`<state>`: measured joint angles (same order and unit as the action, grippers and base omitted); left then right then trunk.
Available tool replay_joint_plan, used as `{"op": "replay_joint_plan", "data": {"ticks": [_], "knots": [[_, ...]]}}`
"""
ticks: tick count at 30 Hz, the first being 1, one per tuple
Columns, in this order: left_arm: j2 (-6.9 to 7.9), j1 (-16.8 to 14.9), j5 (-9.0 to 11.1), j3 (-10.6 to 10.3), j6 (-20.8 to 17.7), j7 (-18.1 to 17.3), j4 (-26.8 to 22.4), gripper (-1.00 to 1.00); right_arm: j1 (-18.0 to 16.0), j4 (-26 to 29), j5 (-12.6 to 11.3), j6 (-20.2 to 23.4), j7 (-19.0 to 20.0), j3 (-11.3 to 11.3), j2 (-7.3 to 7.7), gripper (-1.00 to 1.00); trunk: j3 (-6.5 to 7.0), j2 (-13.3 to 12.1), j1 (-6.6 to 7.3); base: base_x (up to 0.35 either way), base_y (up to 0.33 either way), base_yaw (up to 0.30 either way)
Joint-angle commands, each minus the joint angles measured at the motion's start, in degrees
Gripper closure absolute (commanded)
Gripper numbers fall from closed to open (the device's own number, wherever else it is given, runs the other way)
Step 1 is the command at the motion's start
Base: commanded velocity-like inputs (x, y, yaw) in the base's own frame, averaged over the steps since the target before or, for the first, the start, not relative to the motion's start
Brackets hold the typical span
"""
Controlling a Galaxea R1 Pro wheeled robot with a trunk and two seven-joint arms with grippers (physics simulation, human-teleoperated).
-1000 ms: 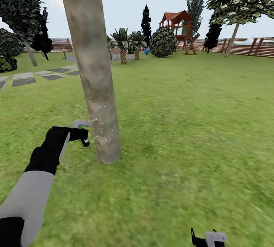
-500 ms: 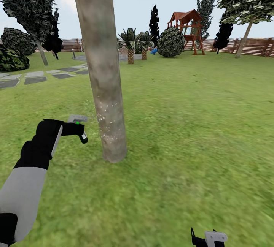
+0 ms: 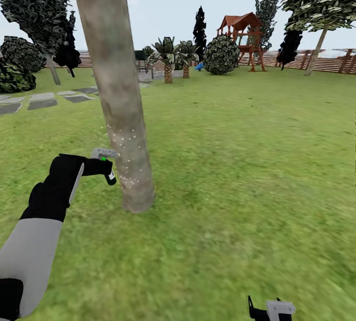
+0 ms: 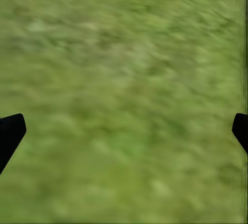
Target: In the garden, pick up the pesticide atomizer on the floor and spray pesticide onto both trees until each tree trunk is fully covered.
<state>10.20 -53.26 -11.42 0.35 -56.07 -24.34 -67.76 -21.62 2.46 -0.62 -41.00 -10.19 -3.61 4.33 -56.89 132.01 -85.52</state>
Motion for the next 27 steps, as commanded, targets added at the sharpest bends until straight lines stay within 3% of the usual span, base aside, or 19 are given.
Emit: {"op": "replay_joint_plan", "data": {"ticks": [1,21,27], "knots": [[0.04,0.0,0.0,0.0,0.0,0.0,0.0,1.00,0.0,0.0,0.0,0.0,0.0,0.0,0.00,-1.00,0.00,0.0,0.00,0.000,-0.275,0.000],[0.79,0.6,0.0,0.6,0.0,0.2,0.2,1.00,0.0,0.0,0.0,0.0,0.1,0.0,-0.03,-1.00,0.00,0.0,0.00,0.000,-0.275,0.003],[0.87,0.7,-0.1,0.6,0.0,0.3,0.6,1.00,0.0,0.0,-0.1,0.0,0.1,0.0,-0.03,-1.00,0.00,0.0,0.00,0.000,-0.275,0.221]]}}
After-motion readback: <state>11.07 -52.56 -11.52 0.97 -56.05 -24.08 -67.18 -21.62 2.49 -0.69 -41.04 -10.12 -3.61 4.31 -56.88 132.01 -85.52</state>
